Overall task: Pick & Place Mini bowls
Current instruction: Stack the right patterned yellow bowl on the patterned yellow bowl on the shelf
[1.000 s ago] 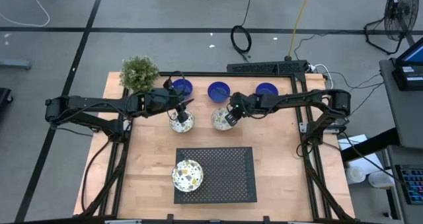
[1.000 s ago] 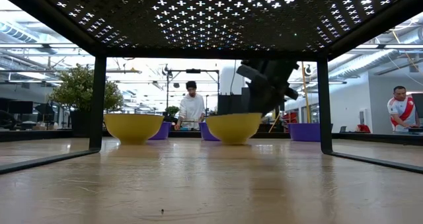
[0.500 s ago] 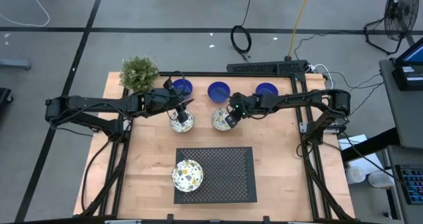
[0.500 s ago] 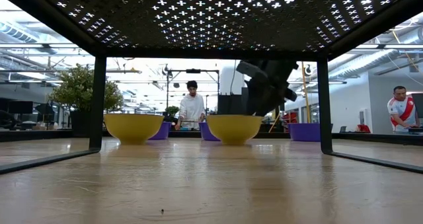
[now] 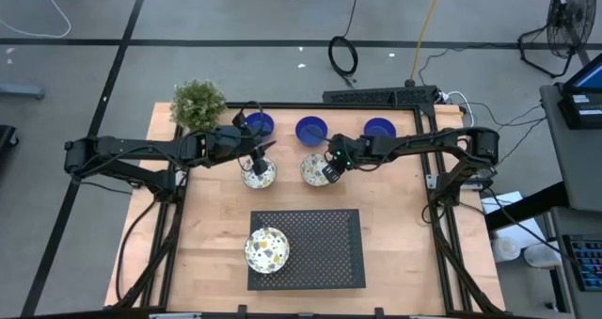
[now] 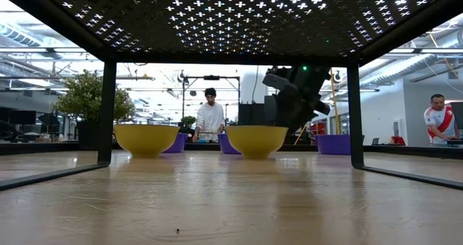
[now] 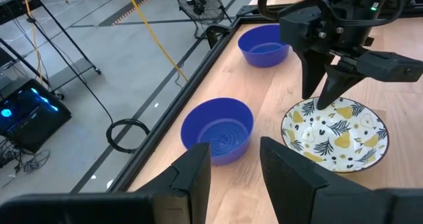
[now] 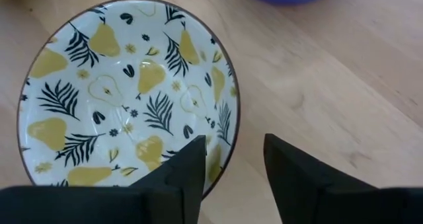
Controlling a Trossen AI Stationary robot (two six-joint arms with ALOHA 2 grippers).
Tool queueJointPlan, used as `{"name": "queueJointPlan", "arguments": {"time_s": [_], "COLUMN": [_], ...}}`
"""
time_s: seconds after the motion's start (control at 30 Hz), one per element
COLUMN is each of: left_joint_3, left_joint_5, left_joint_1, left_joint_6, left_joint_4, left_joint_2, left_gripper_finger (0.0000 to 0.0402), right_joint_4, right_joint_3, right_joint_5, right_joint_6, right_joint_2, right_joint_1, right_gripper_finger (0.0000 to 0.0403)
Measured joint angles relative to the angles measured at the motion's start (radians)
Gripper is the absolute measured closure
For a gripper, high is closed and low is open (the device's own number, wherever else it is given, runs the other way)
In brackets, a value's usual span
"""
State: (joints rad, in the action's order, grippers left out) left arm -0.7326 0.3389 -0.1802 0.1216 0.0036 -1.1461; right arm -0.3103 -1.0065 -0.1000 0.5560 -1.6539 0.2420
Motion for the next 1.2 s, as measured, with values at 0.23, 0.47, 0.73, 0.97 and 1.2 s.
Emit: {"name": "queueJointPlan", "arguments": {"time_s": [0.23,0.47,0.73,0.97,1.2], "left_joint_3": [0.000,0.000,0.000,0.000,0.000], "left_joint_5": [0.000,0.000,0.000,0.000,0.000], "left_joint_1": [0.000,0.000,0.000,0.000,0.000], "left_joint_6": [-0.002,-0.003,-0.003,-0.004,-0.007], "left_joint_4": [0.000,0.000,0.000,0.000,0.000], "left_joint_2": [0.000,0.000,0.000,0.000,0.000], "left_gripper_finger": [0.0266,0.0266,0.0266,0.0266,0.0266], "right_joint_4": [0.000,0.001,0.008,0.011,0.011], "right_joint_3": [0.000,0.000,0.000,0.000,0.000], "right_joint_5": [0.050,0.050,0.051,0.048,0.044], "right_joint_6": [-0.003,-0.010,-0.036,-0.068,-0.085], "right_joint_2": [0.000,0.000,0.000,0.003,0.003], "right_joint_1": [0.000,0.000,0.000,0.000,0.000], "right_gripper_finger": [0.0283,0.0326,0.0386,0.0395,0.0398]}}
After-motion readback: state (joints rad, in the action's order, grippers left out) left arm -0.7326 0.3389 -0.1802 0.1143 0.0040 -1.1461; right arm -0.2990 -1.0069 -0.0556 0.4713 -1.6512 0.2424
